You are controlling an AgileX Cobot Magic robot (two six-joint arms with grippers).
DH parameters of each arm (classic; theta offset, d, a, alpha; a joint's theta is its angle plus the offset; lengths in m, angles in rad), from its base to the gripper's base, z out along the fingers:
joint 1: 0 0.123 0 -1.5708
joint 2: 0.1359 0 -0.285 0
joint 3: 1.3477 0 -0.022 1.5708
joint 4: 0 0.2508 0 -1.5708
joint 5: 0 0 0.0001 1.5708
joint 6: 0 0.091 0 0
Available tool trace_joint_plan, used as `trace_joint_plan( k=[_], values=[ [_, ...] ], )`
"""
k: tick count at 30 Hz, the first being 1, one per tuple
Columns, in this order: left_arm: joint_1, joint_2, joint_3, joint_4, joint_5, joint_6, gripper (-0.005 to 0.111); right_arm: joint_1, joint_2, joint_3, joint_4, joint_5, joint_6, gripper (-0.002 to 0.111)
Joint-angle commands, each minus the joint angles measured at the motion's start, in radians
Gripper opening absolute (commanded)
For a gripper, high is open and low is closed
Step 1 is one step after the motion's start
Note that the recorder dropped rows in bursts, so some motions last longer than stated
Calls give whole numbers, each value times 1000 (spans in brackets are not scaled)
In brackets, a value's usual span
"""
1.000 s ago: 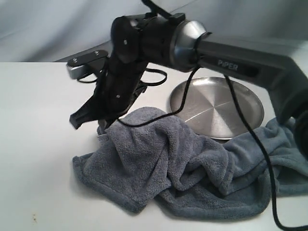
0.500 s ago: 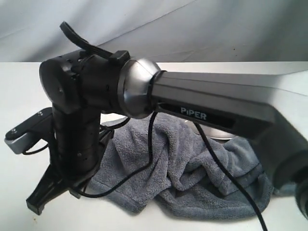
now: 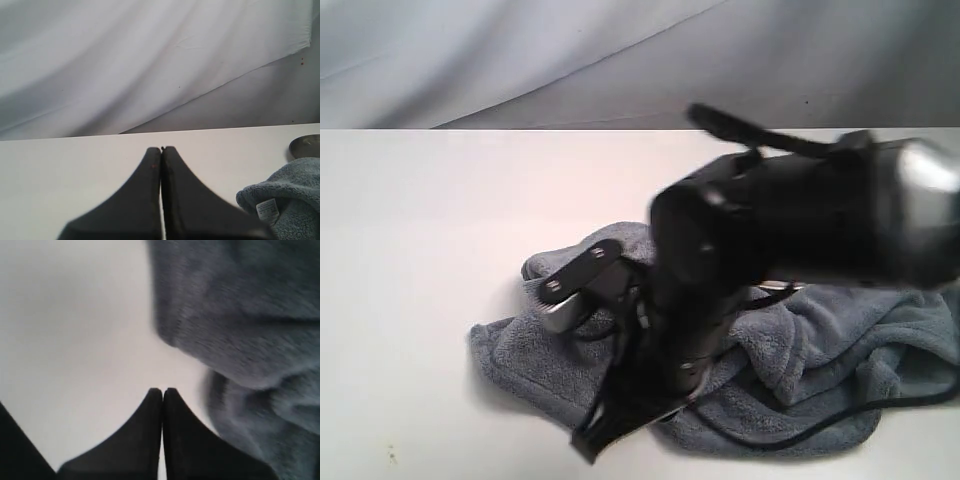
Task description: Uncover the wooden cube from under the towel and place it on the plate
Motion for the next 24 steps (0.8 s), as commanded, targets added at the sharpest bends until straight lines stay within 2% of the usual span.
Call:
trace_joint_plan(
  k=[1, 5, 8, 11, 16, 24],
  values=[
    [2, -4, 4, -2, -11, -2, 0, -192, -136, 148, -16, -95, 7, 0],
    [2, -4, 4, -2, -11, -2, 0, -371, -173, 159, -16, -137, 7, 0],
    [2, -4, 4, -2, -11, -2, 0, -466, -151, 159, -16, -219, 5, 0],
    [2, -4, 4, -2, -11, -2, 0, -536, -86, 96, -20, -218, 1, 0],
    [2, -4, 4, -2, -11, -2, 0, -554, 59, -133, -9, -111, 1, 0],
    [2, -4, 4, -2, -11, -2, 0, -506, 289, -524, 101, 41, 1, 0]
  ],
)
